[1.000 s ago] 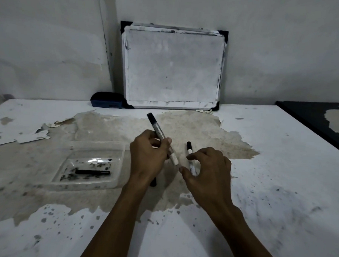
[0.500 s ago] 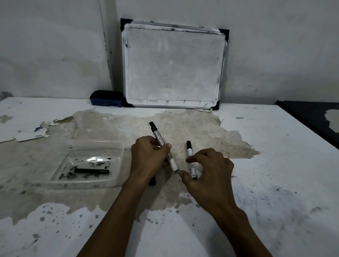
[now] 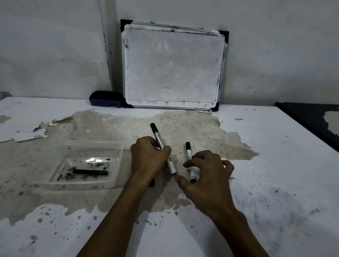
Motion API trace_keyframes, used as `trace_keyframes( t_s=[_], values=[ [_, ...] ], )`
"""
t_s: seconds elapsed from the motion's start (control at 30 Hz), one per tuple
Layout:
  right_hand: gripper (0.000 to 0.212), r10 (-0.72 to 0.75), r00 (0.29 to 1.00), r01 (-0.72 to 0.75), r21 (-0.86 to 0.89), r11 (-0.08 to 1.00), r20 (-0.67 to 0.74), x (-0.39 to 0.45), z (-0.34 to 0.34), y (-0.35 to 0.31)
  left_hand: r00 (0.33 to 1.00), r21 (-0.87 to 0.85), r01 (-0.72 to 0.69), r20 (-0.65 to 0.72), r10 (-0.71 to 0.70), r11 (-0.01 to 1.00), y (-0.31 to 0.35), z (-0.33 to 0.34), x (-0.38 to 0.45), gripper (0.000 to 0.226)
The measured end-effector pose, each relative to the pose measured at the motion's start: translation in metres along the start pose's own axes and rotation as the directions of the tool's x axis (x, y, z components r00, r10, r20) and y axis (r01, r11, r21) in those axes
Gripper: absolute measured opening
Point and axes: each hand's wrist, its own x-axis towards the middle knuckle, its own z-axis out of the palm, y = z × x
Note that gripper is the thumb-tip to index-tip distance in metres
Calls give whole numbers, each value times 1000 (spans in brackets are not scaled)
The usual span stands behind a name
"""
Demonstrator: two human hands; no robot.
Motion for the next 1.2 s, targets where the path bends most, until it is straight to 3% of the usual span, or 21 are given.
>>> trace_keyframes(
  t_s=[0.17,0.3,0.6,0.8,1.03,1.2],
  values=[
    [34,11,999,-12,-14,1000,-53,2,2,-2,995,-258,102,35,-96,961,14,-9,-7,14],
    [21,-43,983,54,55,997,-178,3,5,-5,981,-428,195,94,-171,882,20,-13,-10,17],
    [14,-38,922,108,160,981,-386,1,7,-16,948,-627,318,183,-261,711,27,-16,-10,21],
    [14,-20,925,127,259,957,-379,1,6,-18,937,-630,348,230,-262,694,29,-20,-10,22],
    [14,-152,924,271,322,907,-351,7,-5,-7,907,-621,417,330,-262,664,31,-25,-9,15],
    [9,-161,941,286,442,850,-299,12,-9,-3,899,-624,433,351,-262,650,31,-24,-9,14]
  ],
)
